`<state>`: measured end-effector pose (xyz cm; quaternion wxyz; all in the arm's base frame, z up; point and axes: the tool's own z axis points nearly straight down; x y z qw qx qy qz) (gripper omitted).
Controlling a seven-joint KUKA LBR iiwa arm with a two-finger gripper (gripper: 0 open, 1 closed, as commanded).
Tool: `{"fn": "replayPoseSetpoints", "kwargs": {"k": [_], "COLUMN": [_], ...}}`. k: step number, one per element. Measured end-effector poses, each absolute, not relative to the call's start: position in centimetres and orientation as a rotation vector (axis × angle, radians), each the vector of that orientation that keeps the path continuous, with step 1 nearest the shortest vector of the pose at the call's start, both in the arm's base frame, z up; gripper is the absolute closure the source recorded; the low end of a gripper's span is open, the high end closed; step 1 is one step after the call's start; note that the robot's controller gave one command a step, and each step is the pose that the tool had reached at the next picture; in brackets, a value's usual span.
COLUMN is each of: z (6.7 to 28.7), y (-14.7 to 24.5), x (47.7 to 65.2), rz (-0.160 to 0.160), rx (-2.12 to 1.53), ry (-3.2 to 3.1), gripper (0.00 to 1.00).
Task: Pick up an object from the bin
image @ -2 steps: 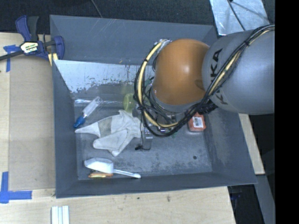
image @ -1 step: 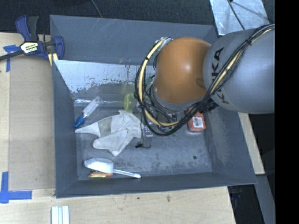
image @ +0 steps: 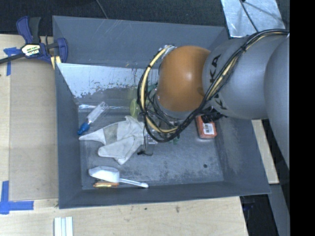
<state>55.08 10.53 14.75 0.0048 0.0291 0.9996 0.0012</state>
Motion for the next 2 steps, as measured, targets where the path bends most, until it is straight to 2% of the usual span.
{"fn": "replayPoseSetpoints", "kwargs": {"k": [1, 2], "z": [9.3, 7.2], "y": [8.0, 8.5], "x": [55.0, 56.7], "rz": [0.001, 0.002], "rx": [0.012, -0.151], "ry": [3.137, 3.13], "gripper": [0.0, 1.0]}}
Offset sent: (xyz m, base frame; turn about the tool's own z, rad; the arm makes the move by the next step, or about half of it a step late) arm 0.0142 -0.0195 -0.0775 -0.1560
